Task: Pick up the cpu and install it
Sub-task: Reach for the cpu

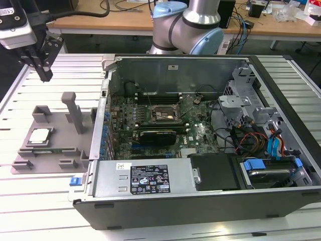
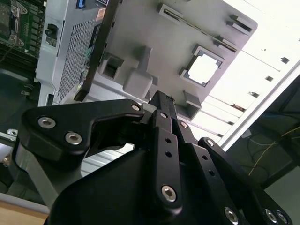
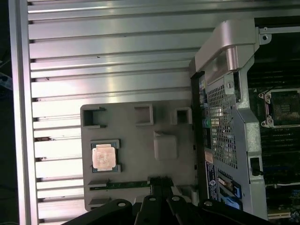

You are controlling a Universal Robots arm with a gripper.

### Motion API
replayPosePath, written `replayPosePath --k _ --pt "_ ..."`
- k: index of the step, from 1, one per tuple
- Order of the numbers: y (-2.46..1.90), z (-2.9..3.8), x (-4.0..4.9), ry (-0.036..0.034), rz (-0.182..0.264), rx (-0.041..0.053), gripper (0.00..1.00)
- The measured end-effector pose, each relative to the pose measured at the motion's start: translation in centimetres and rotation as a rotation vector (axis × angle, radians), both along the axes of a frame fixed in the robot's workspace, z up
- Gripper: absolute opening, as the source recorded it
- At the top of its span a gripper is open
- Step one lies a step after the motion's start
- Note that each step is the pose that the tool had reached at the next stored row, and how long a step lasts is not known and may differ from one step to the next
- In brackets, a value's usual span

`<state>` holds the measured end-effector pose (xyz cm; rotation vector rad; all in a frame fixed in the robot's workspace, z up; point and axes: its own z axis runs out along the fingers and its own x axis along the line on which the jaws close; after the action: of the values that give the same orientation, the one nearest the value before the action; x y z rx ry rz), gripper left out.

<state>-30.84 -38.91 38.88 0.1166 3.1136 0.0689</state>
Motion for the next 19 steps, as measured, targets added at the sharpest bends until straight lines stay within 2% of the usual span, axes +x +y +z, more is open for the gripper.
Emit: replayPosePath --k 9,19 --pt "0.19 -0.47 -2.1 0.0 0.0 0.0 0.11" --pt "0.2 -1.92 -3.66 0.0001 0.0 0.0 0.11"
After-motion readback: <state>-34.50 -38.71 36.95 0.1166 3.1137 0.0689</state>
